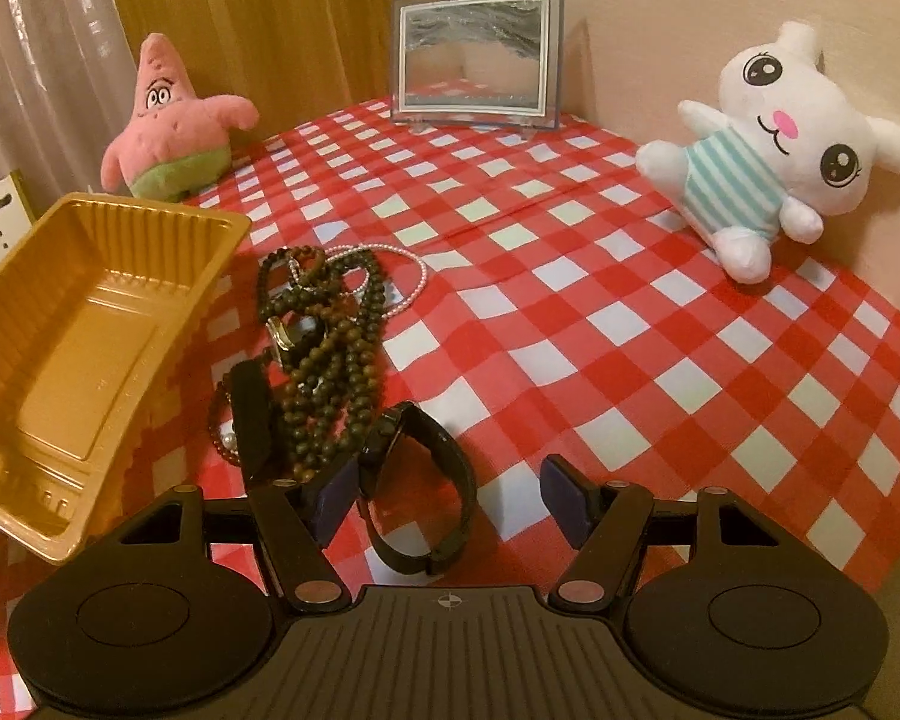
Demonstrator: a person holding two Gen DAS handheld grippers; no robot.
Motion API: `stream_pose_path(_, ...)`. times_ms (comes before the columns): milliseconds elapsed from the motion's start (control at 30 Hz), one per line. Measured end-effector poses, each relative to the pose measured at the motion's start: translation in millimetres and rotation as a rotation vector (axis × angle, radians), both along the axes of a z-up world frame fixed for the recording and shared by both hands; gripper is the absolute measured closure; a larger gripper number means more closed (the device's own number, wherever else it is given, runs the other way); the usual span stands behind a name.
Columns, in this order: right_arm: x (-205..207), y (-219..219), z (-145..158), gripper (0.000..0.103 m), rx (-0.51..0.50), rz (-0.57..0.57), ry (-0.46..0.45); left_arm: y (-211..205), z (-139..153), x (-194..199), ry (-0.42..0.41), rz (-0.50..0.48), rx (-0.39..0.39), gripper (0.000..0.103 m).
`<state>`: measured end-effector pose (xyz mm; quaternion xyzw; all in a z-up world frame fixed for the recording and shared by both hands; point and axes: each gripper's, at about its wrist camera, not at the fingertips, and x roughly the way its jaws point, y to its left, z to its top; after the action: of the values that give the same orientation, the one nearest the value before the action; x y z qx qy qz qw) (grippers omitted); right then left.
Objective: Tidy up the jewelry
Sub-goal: 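Reach the right gripper into the jewelry pile and grasp a black band, then carry the black band into the orange tray and open the right gripper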
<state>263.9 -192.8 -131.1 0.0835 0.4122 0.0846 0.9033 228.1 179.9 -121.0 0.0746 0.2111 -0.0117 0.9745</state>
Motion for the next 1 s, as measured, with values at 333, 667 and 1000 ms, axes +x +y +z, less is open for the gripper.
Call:
stream_pose_path(333,8.3,-20.2,6.0,0.056,0.111,-0.053,-0.02,-1.2,0.4,1.4,0.003,-0.002,0.003,0.101)
stream_pose_path(667,20.5,-8.4,-16.6,0.1,0.007,0.044,0.057,-3.0,1.4,-0.7,0.015,0.015,0.014,0.101)
stream_pose_path(1000,35.3,8.0,23.0,0.101,0.221,0.086,0.027,-2.0,2.1,-7.2,0.03,0.039,0.024,0.101)
